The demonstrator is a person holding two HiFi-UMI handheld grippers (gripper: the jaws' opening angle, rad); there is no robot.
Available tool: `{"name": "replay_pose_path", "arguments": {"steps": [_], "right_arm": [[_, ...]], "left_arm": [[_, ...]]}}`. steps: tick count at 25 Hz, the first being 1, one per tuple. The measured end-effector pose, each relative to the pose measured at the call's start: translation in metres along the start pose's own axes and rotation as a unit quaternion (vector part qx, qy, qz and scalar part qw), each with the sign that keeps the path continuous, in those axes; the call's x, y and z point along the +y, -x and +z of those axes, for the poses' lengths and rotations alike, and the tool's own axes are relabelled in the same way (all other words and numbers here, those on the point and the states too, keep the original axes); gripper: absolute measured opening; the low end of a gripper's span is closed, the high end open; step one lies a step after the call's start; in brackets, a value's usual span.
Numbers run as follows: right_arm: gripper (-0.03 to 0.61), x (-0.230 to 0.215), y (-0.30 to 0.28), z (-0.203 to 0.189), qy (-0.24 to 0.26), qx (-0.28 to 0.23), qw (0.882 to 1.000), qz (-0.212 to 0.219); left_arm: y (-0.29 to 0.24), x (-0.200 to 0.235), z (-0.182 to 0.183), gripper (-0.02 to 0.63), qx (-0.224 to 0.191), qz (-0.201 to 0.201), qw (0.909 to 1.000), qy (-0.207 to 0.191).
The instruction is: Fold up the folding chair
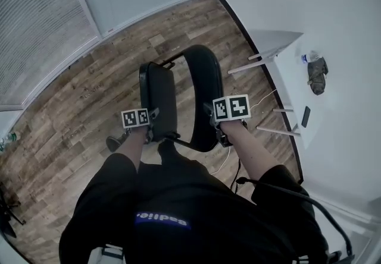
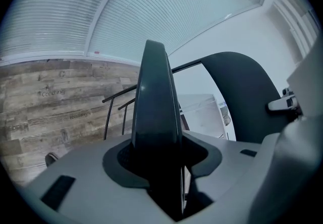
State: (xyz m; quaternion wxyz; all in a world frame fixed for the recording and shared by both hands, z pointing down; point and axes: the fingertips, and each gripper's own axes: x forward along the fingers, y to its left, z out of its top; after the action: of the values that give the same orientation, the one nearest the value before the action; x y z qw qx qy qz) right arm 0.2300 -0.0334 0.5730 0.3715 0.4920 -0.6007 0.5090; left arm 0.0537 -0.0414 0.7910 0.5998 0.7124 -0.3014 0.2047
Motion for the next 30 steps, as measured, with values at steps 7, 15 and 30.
{"name": "replay_pose_path", "arguments": {"steps": [7,15,30], "right_arm": [[0.061,0.0,0.007,0.004,-0.008,-0.002,1.0,-0.006],[0.063,-0.005,0.018,0.005,-0.003,0.002,1.0,-0.027],[0.089,-0.008,0.027,0.008,-0.01,-0.001,1.0,-0.025]], "left_arm": [[-0.015,-0.03,-0.001,0.183,-0.003,0.046,0.9987,-0.02],[-0.042,-0.086,-0.007,0.146,-0.005,0.016,0.9997,-0.02],[-0.089,-0.142,-0.016,0.135,0.014,0.053,0.9933,-0.102]]}}
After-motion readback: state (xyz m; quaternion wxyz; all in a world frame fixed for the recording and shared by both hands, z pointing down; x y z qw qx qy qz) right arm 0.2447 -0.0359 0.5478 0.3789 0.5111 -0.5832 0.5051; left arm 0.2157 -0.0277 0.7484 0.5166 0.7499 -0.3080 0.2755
